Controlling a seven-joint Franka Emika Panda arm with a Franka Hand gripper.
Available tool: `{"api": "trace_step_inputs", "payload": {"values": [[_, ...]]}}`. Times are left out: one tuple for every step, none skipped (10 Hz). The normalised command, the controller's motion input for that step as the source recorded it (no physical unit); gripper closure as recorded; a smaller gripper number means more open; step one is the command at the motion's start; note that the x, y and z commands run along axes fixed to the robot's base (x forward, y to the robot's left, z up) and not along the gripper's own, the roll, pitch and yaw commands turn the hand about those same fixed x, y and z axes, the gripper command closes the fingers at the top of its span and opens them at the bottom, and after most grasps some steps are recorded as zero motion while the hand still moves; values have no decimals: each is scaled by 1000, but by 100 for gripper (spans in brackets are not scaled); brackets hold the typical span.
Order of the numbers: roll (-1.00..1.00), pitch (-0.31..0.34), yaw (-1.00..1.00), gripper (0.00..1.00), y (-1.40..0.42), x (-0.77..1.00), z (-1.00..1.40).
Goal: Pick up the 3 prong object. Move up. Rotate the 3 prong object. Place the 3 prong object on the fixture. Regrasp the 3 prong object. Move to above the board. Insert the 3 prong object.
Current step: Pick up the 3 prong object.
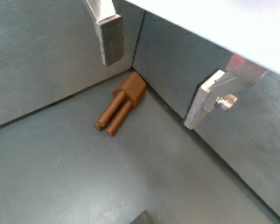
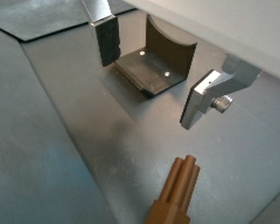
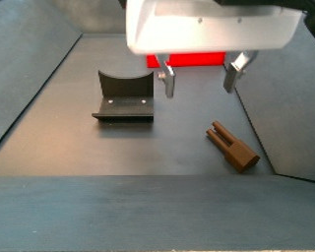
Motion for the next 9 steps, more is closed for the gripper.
{"api": "trace_step_inputs", "payload": {"values": [[79,-117,226,0,137,-60,-354],[220,-149,311,0,229,-231,-640],[250,-187,314,0,223,-423,-714],[221,-196,323,0,191,-380,-731],[186,-193,320,0,137,-263,-777],[190,-179,317,0,131,-306,-820],[133,-210,317,0,77,-220,-803],[109,-223,331,0,57,-197,-803],[120,-210,334,0,69,-234,-826]]}}
